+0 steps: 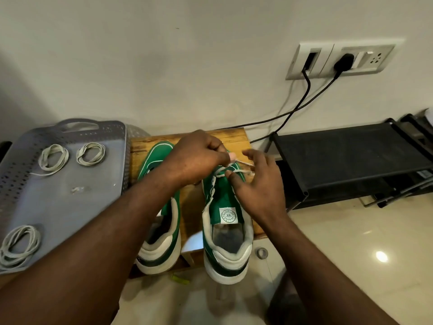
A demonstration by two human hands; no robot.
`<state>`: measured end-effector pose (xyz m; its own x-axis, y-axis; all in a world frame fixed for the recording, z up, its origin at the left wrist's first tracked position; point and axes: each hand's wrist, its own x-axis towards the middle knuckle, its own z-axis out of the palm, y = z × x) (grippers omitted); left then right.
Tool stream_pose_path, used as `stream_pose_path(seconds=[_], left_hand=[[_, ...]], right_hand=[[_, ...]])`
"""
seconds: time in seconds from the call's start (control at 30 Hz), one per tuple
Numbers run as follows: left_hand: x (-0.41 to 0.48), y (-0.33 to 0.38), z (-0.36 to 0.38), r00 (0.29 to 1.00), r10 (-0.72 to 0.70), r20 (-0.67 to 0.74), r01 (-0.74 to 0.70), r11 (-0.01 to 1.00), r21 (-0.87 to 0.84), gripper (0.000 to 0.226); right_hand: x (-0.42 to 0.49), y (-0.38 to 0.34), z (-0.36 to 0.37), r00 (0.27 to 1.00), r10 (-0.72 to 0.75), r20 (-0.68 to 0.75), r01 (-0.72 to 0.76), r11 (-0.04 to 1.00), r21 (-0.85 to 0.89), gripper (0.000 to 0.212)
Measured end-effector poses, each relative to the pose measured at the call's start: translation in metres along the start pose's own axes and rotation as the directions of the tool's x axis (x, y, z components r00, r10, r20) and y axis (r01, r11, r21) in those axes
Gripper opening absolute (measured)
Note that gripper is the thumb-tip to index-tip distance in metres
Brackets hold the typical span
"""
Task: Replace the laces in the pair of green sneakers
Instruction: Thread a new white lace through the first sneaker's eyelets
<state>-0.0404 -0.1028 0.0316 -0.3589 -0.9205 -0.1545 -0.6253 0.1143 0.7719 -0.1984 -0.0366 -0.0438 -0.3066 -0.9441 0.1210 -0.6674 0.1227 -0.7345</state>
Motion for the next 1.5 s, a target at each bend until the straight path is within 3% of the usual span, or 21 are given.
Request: stream_pose_path(seconds=[0.07, 0.17, 0.27, 0.33, 0.4, 0.43, 0.53, 0.63, 0.7, 0.77, 0.83, 0.87, 0.93, 1.03, 1.1, 1.17, 1.23, 1.3, 1.4, 1.5], left_hand=[[-0.001, 0.008, -0.002, 0.999, 0.047, 0.007, -0.047, 0.998, 0.052, 0.020], [-0.002, 0.011, -0.004, 0.999, 0.042, -0.024, -0.041, 0.998, 0.057, 0.019], [-0.002, 0.006, -0.009, 0.999, 0.013, -0.043, -0.007, 0.992, 0.124, 0.021], [-0.002, 0.001, -0.013, 0.996, 0.025, -0.088, -0.008, 0.981, 0.194, 0.024], [-0.001, -0.003, -0.014, 0.990, 0.048, -0.133, -0.011, 0.964, 0.266, 0.025], [-0.001, -0.005, -0.014, 0.989, 0.045, -0.142, -0.002, 0.959, 0.285, 0.025], [0.002, -0.010, -0.015, 0.990, -0.004, -0.138, 0.057, 0.923, 0.381, 0.023], [0.004, -0.013, -0.018, 0.988, -0.067, -0.139, 0.121, 0.892, 0.435, 0.028], [0.007, -0.014, -0.019, 0.989, -0.091, -0.116, 0.130, 0.912, 0.389, 0.027], [0.008, -0.013, -0.019, 0.994, -0.084, -0.069, 0.101, 0.951, 0.294, 0.023], [0.007, -0.009, -0.015, 0.999, -0.048, -0.008, 0.049, 0.979, 0.197, 0.020], [0.005, -0.006, -0.012, 0.999, -0.028, 0.021, 0.024, 0.985, 0.169, 0.019], [0.004, -0.003, -0.006, 0.998, 0.011, 0.059, -0.020, 0.989, 0.144, 0.017], [0.005, -0.005, -0.002, 0.998, 0.030, 0.046, -0.037, 0.989, 0.145, 0.017], [0.006, -0.008, -0.005, 0.999, 0.005, 0.036, -0.010, 0.990, 0.140, 0.020], [0.006, -0.011, -0.009, 0.998, -0.030, 0.046, 0.023, 0.989, 0.146, 0.023], [0.007, -0.014, -0.013, 0.998, -0.046, 0.052, 0.037, 0.988, 0.152, 0.024], [0.007, -0.016, -0.015, 0.997, -0.051, 0.055, 0.044, 0.990, 0.133, 0.023], [0.005, -0.013, -0.012, 0.998, -0.037, 0.053, 0.030, 0.991, 0.131, 0.021], [0.004, -0.010, -0.004, 0.997, -0.003, 0.079, -0.007, 0.993, 0.120, 0.018]], right_hand=[[0.004, 0.000, -0.003, 0.996, -0.080, 0.029, 0.074, 0.980, 0.186, 0.040], [0.005, 0.000, -0.004, 0.996, -0.032, 0.089, -0.011, 0.895, 0.446, 0.008], [0.008, 0.000, -0.009, 0.994, 0.021, 0.111, -0.089, 0.750, 0.655, 0.009], [0.012, -0.001, -0.017, 0.990, 0.050, 0.129, -0.134, 0.590, 0.796, 0.012], [0.014, 0.000, -0.020, 0.979, 0.118, 0.165, -0.200, 0.433, 0.879, 0.014], [0.014, 0.000, -0.019, 0.974, 0.149, 0.169, -0.217, 0.420, 0.881, 0.016], [0.015, 0.004, -0.013, 0.956, 0.282, 0.076, -0.242, 0.618, 0.748, 0.016], [0.021, 0.013, -0.013, 0.894, 0.448, 0.001, -0.312, 0.623, 0.717, 0.013], [0.023, 0.022, -0.011, 0.875, 0.484, -0.020, -0.356, 0.670, 0.652, 0.011], [0.019, 0.023, -0.008, 0.908, 0.406, -0.105, -0.298, 0.802, 0.518, 0.014], [0.014, 0.020, -0.008, 0.972, 0.146, -0.186, -0.082, 0.945, 0.317, 0.035], [0.013, 0.016, -0.008, 0.984, 0.004, -0.176, 0.040, 0.969, 0.246, 0.039], [0.010, 0.009, -0.006, 0.986, -0.151, -0.077, 0.166, 0.955, 0.244, 0.037], [0.011, 0.009, 0.000, 0.987, -0.157, 0.031, 0.134, 0.916, 0.379, 0.031], [0.013, 0.012, 0.000, 0.998, -0.053, 0.045, 0.027, 0.887, 0.460, 0.026], [0.016, 0.013, -0.006, 0.992, 0.124, -0.036, -0.089, 0.862, 0.498, 0.023], [0.021, 0.019, -0.014, 0.942, 0.300, -0.153, -0.189, 0.846, 0.498, 0.022], [0.025, 0.028, -0.017, 0.909, 0.365, -0.201, -0.253, 0.867, 0.428, 0.021], [0.023, 0.035, -0.014, 0.956, 0.179, -0.231, -0.145, 0.977, 0.154, 0.022], [0.015, 0.023, -0.006, 0.989, -0.114, -0.094, 0.116, 0.993, 0.015, 0.038]])
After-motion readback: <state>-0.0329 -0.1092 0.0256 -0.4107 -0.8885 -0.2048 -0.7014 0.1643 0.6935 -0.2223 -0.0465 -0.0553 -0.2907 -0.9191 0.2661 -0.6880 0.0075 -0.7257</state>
